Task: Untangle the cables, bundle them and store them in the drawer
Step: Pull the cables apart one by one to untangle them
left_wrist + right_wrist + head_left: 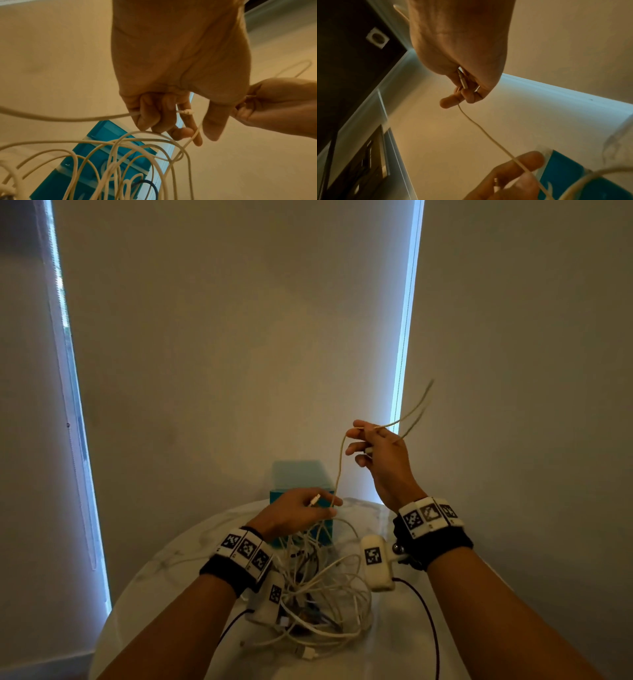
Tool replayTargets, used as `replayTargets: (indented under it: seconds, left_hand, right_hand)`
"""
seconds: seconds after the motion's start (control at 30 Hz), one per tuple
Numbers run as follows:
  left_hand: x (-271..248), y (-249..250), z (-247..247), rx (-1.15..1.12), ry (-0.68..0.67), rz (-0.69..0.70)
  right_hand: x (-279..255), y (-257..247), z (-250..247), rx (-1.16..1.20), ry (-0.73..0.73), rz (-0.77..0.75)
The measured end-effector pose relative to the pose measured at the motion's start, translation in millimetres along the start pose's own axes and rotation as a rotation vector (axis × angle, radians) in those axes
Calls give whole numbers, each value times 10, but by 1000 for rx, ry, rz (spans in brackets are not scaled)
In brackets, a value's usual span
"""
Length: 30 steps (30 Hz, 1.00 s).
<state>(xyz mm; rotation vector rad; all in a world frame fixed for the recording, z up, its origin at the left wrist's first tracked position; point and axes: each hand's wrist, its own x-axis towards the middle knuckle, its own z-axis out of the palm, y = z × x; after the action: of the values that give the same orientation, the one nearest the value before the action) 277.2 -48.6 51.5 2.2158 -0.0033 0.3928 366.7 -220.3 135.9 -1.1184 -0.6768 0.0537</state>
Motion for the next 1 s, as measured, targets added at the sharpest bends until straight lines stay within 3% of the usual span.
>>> replayTargets:
  seconds: [0.07, 0.13, 0.3, 0.4, 0.5, 0.63, 0.7, 0.8, 0.9, 1.0]
  left_hand:
    - [20, 16, -14, 40, 51, 27]
    - [55, -22, -44, 132, 199, 41]
    - [100, -4, -122, 42, 490, 27]
    - [131, 18, -209, -24, 608, 23]
    - [161, 6, -280, -18, 702, 76]
    - [167, 71, -231, -70, 600, 101]
    - [145, 151, -193, -121, 552, 148]
    - [119, 338, -182, -175, 527, 239]
    - [97, 419, -185, -140, 489, 266]
    - [98, 221, -199, -137, 434, 141]
  right_hand:
    - [-32, 8, -30, 67, 22, 18]
    - [-112, 136, -36, 76, 13, 80]
    - [-499, 930, -57, -341, -160, 340]
    - [-627, 1238, -139, -467, -252, 385]
    - [-587, 1226, -178, -521, -234, 405]
    - [-459, 954, -111, -652, -95, 164]
    - [-466, 784, -44, -619, -154, 105]
    - [-541, 701, 77, -621, -306, 180]
    - [-475, 722, 70, -684, -201, 76]
    - [-384, 645, 27, -643, -83, 6]
